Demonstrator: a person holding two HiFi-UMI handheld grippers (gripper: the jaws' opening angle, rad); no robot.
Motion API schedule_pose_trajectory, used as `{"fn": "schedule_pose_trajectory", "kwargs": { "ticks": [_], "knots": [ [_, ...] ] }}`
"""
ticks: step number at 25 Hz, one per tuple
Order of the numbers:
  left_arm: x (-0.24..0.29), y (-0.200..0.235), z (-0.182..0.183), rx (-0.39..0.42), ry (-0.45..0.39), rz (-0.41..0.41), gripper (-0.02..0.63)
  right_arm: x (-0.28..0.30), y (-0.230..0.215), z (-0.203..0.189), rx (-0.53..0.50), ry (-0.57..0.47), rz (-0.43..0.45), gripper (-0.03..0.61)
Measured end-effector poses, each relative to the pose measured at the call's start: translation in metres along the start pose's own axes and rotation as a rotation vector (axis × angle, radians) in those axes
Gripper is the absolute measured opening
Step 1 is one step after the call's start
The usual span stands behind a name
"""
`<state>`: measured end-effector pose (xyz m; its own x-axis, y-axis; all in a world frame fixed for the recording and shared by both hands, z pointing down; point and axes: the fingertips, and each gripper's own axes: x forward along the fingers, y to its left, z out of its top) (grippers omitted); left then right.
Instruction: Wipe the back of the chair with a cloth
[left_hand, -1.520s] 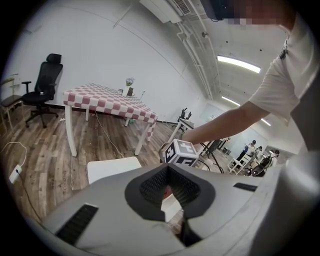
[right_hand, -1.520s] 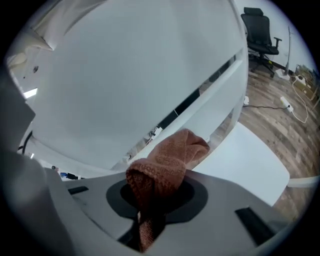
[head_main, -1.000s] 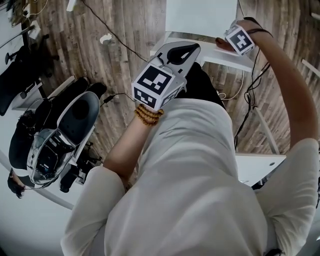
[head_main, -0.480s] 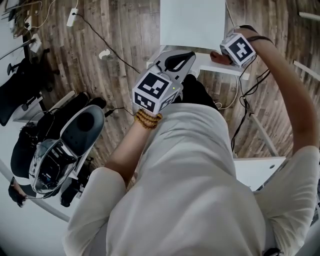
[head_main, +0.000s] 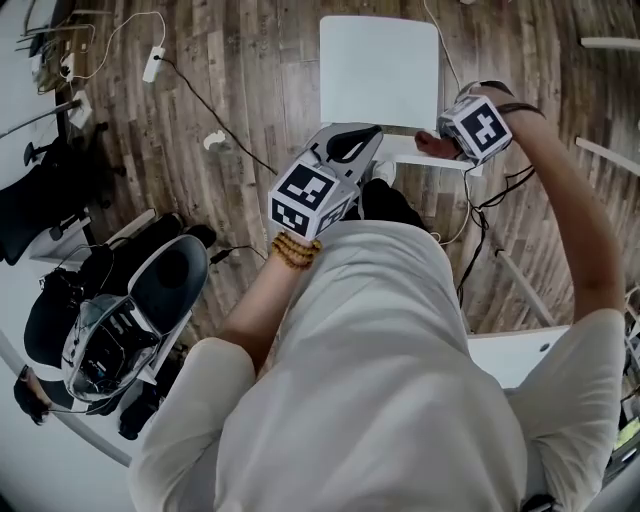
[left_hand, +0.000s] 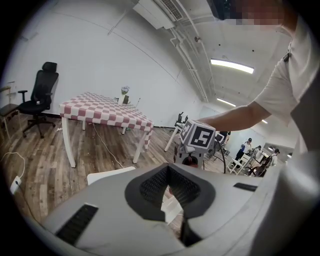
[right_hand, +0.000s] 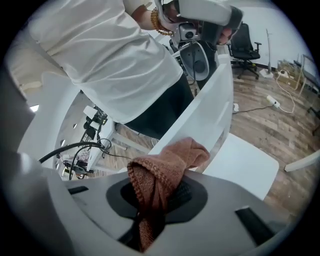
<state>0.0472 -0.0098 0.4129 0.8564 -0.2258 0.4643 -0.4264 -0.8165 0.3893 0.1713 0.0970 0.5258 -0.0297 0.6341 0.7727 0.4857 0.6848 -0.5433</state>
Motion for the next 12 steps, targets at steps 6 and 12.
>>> {"fn": "schedule_pose_trajectory", "kwargs": {
  "ticks": [6,12],
  "knots": [
    [-0.010,0.002,0.029,0.056,-0.029,0.002,0.031,-0.044,-0.020,0.018,0.184,-0.239,-0.321,0.078],
    [-0.022,0.005,0.071,0.117,-0.117,0.039,0.031,-0.125,-0.038,0.043,0.420,-0.602,-0.752,0.077]
  ]
}}
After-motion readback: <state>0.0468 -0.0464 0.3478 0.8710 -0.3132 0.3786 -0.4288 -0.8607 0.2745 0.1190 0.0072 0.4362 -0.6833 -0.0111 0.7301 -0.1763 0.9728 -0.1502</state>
